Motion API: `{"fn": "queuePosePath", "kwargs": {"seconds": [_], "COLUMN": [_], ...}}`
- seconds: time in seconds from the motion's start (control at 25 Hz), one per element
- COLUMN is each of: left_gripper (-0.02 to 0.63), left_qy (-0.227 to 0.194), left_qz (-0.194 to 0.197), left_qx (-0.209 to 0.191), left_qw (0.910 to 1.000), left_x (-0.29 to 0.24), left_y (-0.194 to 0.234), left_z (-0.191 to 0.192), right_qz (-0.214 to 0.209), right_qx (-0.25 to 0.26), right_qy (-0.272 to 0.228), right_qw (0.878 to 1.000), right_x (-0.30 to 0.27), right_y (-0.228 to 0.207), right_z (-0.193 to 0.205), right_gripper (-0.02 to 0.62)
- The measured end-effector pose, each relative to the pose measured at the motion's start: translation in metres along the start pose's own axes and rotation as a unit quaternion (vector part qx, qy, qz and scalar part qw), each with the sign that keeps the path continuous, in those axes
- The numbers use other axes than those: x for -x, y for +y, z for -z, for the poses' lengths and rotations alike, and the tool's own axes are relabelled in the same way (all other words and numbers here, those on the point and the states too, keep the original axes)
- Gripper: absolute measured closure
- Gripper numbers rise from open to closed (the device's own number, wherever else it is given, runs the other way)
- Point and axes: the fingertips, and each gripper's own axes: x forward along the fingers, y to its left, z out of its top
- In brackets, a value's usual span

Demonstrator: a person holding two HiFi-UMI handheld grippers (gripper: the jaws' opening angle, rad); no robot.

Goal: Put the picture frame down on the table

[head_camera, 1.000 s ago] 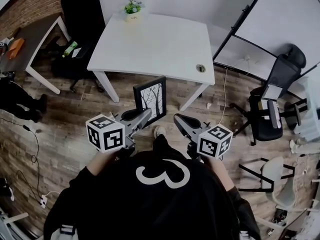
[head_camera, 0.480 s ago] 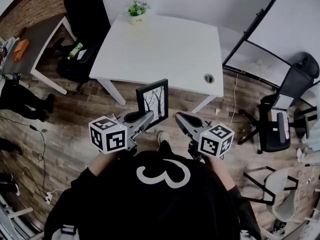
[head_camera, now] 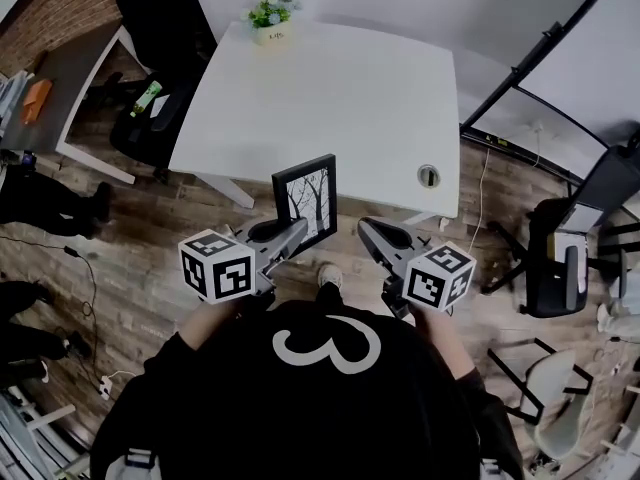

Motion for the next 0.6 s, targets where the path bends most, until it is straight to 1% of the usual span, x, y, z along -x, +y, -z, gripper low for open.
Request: {"fn": "queuePosePath", "kwargs": {"seconds": [0.24, 0.6], "left_gripper": [0.557, 0.557], "left_qy": [-0.001, -0.026], "left_qz": [-0.002, -0.002], "left_qx": [0.015, 0.000], "left_qw": [0.9999, 0.9997], "left_x": [-0.041, -0.071], "left_y": [0.027, 0.033], "left_z": [-0.033, -0.075], "right_qz": [0.000, -0.011], "right_qx": [-0.006, 0.024], "right_qy": [0.015, 0.005], "right_qw": [1.000, 1.000], "right_x": [-0.021, -0.030], "right_y": [-0.044, -0.073], "right_z": [-0.027, -0.071], "right_gripper": [0.571, 0.571]}}
